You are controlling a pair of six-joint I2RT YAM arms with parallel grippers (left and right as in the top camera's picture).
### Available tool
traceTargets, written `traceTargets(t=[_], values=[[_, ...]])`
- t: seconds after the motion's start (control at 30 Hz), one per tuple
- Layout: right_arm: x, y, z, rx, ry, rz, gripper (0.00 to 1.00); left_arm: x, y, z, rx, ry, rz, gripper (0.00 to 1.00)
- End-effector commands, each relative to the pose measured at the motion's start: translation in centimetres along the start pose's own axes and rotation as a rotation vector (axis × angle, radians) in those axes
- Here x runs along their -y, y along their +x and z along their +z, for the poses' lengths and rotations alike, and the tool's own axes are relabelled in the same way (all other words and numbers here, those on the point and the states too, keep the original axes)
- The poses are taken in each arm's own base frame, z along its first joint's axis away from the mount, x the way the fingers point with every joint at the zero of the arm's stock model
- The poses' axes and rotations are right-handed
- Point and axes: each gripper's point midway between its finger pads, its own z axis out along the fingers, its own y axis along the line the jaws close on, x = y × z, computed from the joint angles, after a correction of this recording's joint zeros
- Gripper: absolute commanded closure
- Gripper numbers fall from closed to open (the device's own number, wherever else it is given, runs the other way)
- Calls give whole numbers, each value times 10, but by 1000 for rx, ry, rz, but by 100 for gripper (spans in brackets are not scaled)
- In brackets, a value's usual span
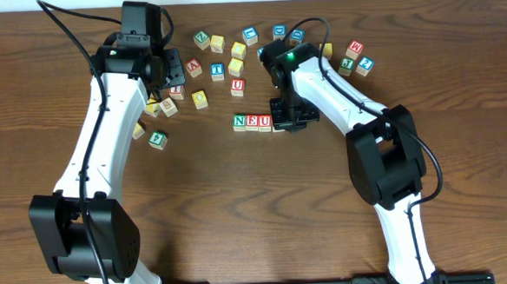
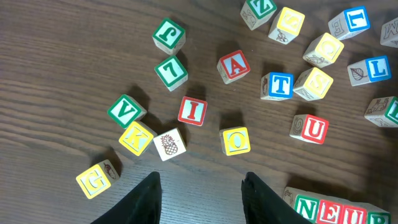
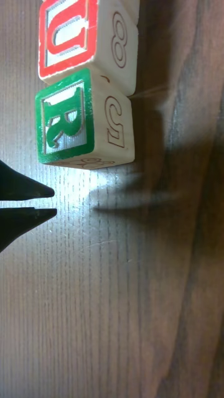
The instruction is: Spell out NEURIPS
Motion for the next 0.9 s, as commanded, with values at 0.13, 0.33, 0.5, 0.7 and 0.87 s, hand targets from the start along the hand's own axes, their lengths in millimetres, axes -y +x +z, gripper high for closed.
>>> traceTargets(t=[0.13,0.33,0.5,0.7,0.87], values=[[-6,1,-1,7,-10,1,99,-2,3,6,-14,-10,16,58],[-11,-2,-1,20,-33,-1,98,-2,3,6,-14,-10,16,58],[-14,-3,-1,20,-45,-3,98,-2,3,6,-14,-10,16,58],[-18,-3,-1,28,-49,-11,98,-2,3,6,-14,-10,16,58],[-19,-3,-1,30,-50,-12,98,-2,3,6,-14,-11,17,58]])
